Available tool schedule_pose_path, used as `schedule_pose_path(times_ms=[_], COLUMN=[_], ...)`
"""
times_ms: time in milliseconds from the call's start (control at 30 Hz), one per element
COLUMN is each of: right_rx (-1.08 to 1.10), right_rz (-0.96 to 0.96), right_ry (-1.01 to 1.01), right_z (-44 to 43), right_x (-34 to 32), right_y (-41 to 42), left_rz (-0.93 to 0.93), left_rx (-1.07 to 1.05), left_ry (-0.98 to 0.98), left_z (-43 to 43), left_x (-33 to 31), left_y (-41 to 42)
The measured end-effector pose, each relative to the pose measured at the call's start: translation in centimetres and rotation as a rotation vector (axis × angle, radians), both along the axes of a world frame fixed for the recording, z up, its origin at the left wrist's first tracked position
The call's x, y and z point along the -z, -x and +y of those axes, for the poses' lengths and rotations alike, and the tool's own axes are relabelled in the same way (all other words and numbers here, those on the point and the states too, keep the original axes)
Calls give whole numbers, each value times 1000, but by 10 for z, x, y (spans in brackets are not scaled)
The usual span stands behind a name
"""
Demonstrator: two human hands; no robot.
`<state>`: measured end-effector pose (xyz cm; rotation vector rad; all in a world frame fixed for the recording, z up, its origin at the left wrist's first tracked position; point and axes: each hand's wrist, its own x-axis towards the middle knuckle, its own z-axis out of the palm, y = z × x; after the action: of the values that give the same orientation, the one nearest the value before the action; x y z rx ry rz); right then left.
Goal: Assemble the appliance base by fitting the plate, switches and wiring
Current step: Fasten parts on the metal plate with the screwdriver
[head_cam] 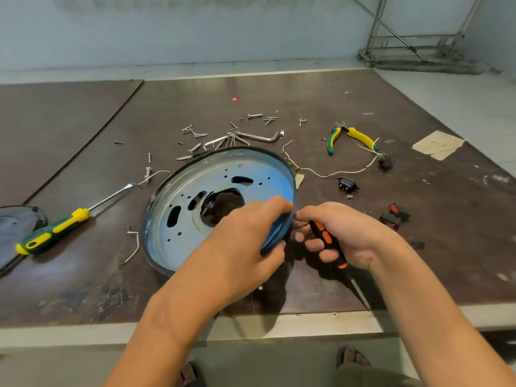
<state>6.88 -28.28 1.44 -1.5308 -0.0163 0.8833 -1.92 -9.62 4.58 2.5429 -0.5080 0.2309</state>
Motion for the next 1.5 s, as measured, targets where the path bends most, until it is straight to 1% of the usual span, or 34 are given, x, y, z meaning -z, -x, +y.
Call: schedule_pose_path(times_ms=[133, 200, 400, 533, 600, 700, 767, 800, 867, 900, 933, 1000, 1067, 1133, 1200, 1333, 1400, 1500], right_rx=[-109, -145, -158, -154, -115, 65, 186, 206, 139, 79, 10, -123, -193, -163, -67, 108, 115, 55], right_rz=[48, 64, 67, 17, -47, -228, -411, -544, -829, -927, -984, -1028, -1036, -1043, -1057, -1088, -1064, -1036], right_ry=[74, 80, 84, 158, 186, 224, 368, 507, 779, 836, 849, 853, 913, 947, 965, 1073, 1079, 1060], right_z=[-4, -3, -4, -5, -7, -5, -1, 1, 10, 15, 21, 31, 36, 36, 33, 27, 25, 25], right_x=[7, 8, 3, -1, -1, 1, 5, 6, 11, 12, 14, 20, 27, 29, 30, 27, 26, 25], right_y=[-2, -2, -3, -3, -4, -9, -16, -19, -25, -26, -26, -27, -28, -28, -28, -25, -25, -23], left_rz=[78, 97, 126, 166, 176, 176, 173, 171, 163, 158, 154, 149, 148, 151, 154, 157, 160, 161], left_rx=[-11, -25, -73, -73, -76, -82, -84, -83, -73, -69, -69, -90, -107, -110, -110, -115, -118, -120], left_ry=[-85, -108, -113, -123, -145, -152, -153, -154, -160, -164, -168, -174, -183, -190, -195, -209, -213, -222], left_z=[-6, -8, -7, -8, -8, -7, -7, -7, -7, -6, -6, -5, -5, -6, -6, -6, -7, -7], left_x=[7, 9, 9, 7, 8, 9, 9, 9, 10, 10, 10, 11, 11, 11, 11, 10, 9, 9], left_y=[0, 0, -1, 0, -1, -1, -2, -2, -1, -1, -1, 0, 1, 2, 2, 1, 2, 1])
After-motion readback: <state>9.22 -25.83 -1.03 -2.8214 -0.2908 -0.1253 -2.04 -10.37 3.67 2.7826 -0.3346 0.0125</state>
